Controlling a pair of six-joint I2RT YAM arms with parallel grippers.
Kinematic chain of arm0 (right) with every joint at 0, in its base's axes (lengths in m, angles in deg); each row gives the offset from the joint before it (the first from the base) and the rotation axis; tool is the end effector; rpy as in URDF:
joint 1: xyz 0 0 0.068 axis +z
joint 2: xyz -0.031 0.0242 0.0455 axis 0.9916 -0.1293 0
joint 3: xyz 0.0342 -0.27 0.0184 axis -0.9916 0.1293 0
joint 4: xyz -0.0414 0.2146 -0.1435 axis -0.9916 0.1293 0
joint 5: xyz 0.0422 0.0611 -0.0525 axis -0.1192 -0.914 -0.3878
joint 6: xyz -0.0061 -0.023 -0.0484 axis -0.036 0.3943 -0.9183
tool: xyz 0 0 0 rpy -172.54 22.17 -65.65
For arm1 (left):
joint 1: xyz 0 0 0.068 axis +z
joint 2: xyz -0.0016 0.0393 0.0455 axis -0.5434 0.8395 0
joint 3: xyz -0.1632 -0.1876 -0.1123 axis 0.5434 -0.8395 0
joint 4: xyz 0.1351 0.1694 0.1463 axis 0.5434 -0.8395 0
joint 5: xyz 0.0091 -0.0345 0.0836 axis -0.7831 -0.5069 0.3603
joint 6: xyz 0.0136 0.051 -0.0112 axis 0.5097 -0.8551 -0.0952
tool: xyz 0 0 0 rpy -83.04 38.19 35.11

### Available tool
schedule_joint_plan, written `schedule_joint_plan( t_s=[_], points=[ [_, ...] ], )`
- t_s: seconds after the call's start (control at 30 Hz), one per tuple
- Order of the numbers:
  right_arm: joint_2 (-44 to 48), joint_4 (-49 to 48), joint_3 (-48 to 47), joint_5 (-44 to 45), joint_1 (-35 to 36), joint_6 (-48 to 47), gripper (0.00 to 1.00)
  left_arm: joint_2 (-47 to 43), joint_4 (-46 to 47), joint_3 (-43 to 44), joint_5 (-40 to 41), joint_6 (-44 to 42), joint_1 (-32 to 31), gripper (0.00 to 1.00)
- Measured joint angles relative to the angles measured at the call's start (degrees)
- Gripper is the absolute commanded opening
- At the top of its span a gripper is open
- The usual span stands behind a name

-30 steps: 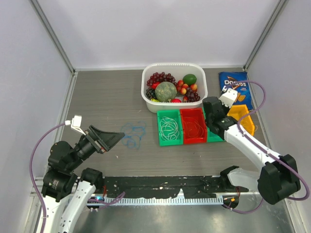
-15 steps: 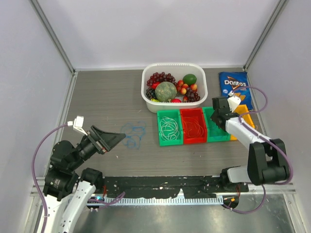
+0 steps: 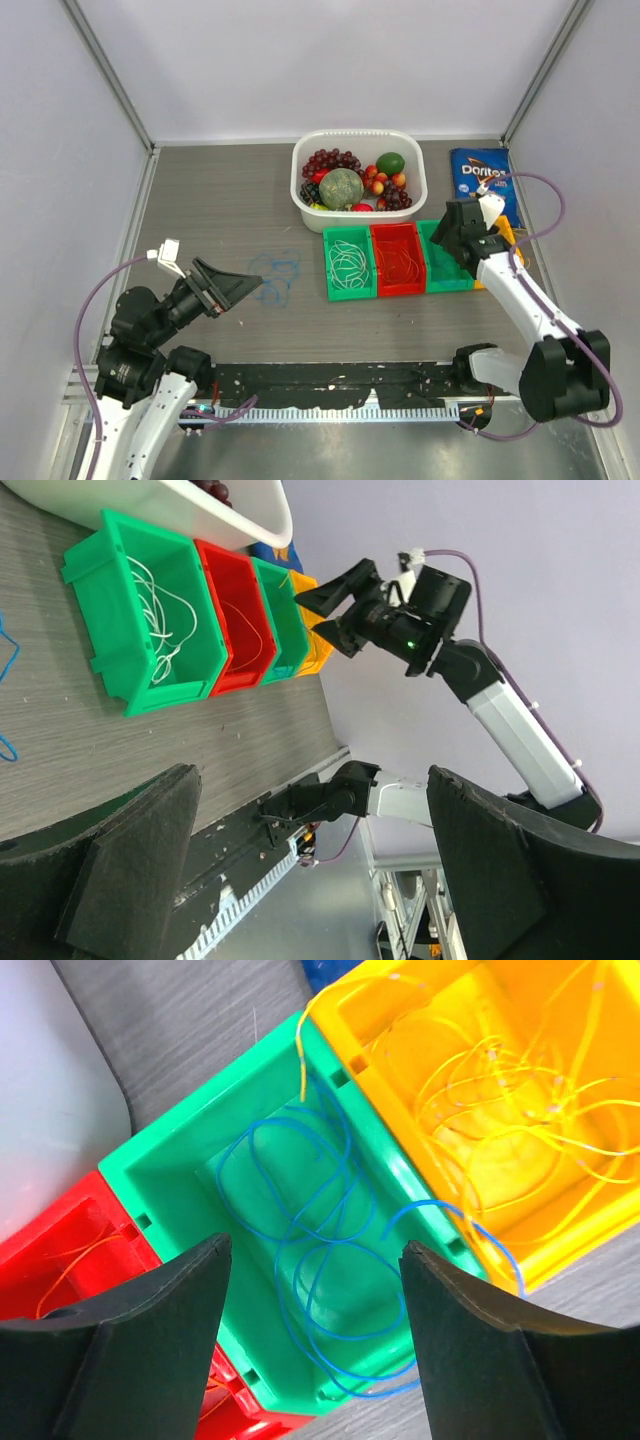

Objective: Untangle the cables

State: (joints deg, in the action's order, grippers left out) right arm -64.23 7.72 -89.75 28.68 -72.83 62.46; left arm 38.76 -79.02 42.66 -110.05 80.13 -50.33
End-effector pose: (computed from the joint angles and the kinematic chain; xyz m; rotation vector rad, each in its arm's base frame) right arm 0.2395 0.0265 0.2376 0.6517 2.2510 -0.1404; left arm 0.0562 -0.0340 0.3239 -0.3631 1.8482 -1.3915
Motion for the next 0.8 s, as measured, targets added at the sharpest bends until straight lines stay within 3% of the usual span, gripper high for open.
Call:
schedule_joint_plan(
  t_s=[0.1,0.3,0.5,0.8],
  points=[
    [4.8,2.7,-0.3,2.7,0.0,0.3,0.74,0.0,0.3,-0.4,-0.4,0.1,0.0,1.0],
    [11.8,5.3,1.6,6.3,-3.1,2.4,0.59,0.1,1.6,-0.5,-1.2,0.1,0.0,1.0],
    [9.4,5.4,5.2,5.6,-6.6,3.8,0.56,0.2,1.9,-0.7,-1.4,0.1,0.0,1.0],
    [7.5,4.4,8.2,5.7,-6.6,4.3,0.35,0.2,2.0,-1.1,-1.7,0.1,0.0,1.0]
  ],
)
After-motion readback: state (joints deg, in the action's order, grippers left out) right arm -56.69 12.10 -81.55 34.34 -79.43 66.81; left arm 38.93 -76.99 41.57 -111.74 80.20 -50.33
